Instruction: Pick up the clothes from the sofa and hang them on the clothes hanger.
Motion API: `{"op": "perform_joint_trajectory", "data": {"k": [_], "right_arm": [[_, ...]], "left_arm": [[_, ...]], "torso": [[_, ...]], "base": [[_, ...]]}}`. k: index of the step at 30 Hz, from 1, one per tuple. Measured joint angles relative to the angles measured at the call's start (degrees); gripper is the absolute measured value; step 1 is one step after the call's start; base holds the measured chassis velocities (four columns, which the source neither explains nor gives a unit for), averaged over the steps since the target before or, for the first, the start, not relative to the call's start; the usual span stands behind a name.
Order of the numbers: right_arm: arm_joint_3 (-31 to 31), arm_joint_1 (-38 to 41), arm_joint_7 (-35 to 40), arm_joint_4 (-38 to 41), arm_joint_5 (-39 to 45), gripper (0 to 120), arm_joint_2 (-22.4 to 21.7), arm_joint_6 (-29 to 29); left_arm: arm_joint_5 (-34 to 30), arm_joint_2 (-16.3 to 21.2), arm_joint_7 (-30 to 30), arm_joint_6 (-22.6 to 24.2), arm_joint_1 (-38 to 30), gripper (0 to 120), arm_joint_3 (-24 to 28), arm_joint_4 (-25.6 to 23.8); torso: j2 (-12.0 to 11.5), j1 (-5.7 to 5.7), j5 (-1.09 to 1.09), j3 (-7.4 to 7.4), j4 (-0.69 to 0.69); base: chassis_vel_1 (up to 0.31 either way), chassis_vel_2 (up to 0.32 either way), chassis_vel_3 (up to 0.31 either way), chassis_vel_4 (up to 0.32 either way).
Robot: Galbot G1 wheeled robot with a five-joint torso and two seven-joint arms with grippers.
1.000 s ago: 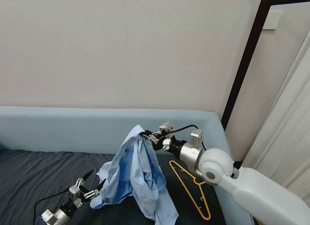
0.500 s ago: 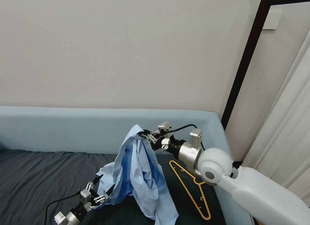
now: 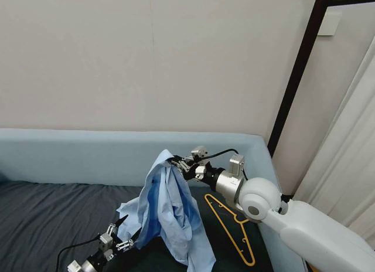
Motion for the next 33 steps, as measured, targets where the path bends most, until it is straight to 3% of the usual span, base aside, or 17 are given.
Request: {"op": "perform_joint_trajectory", "data": {"k": [12, 31, 33], "right_arm": [[-0.2, -0.7, 0.1, 0.6, 0.0, 0, 0.1, 0.0], [0.4, -0.5, 0.1, 0.7, 0.4, 0, 0.1, 0.0], [0.4, -0.5, 0.1, 0.7, 0.4, 0, 0.1, 0.0]], "left_arm": [[2.1, -2.2, -2.8, 0.3, -2.0, 86, 0.8, -0.1], [3.0, -3.8, -4.2, -0.9, -2.4, 13, 0.8, 0.6], [3.0, -3.9, -4.2, -0.9, -2.4, 11, 0.8, 0.5]], "torso": [[0.0, 0.00, 0.00, 0.00, -0.01], [0.0, 0.00, 0.00, 0.00, 0.00], [0.0, 0.00, 0.00, 0.00, 0.00]], "base": [[0.000, 0.000, 0.000, 0.000], [0.000, 0.000, 0.000, 0.000], [0.000, 0.000, 0.000, 0.000]]}}
